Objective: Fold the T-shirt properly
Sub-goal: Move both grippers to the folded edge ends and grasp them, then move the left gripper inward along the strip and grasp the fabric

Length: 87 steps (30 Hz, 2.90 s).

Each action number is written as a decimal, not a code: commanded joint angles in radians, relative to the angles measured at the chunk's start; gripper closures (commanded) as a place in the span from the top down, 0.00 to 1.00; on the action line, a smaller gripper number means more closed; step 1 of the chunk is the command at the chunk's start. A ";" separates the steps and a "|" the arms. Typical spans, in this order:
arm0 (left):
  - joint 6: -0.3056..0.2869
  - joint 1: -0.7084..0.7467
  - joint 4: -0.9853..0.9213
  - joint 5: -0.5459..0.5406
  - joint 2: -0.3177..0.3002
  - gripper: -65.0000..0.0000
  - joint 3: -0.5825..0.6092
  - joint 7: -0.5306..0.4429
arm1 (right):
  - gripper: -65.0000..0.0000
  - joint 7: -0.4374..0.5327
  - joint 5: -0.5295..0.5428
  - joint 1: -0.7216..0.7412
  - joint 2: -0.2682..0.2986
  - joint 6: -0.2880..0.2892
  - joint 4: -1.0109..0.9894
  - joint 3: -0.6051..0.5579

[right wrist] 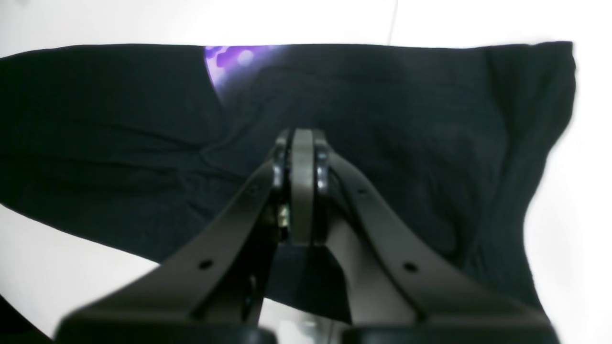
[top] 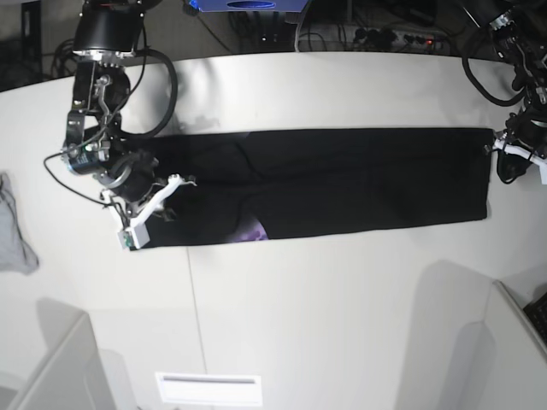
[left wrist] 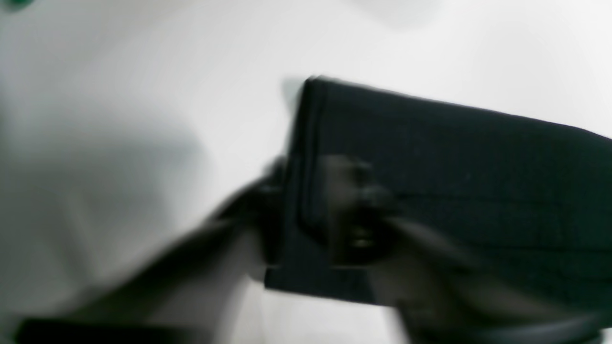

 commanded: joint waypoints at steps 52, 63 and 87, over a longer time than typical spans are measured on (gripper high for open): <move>-0.108 -0.003 -0.091 0.082 -0.085 0.00 -0.039 -0.093 | 0.00 0.029 0.016 -0.133 -0.021 0.005 0.115 -0.043; -0.103 0.070 0.141 0.083 0.007 0.00 0.116 -0.092 | 0.00 0.029 0.016 -0.133 -0.023 0.005 0.115 -0.043; 0.046 0.040 0.232 0.082 0.093 0.00 0.538 -0.049 | 0.00 0.029 0.016 -0.132 -0.023 0.005 0.105 -0.043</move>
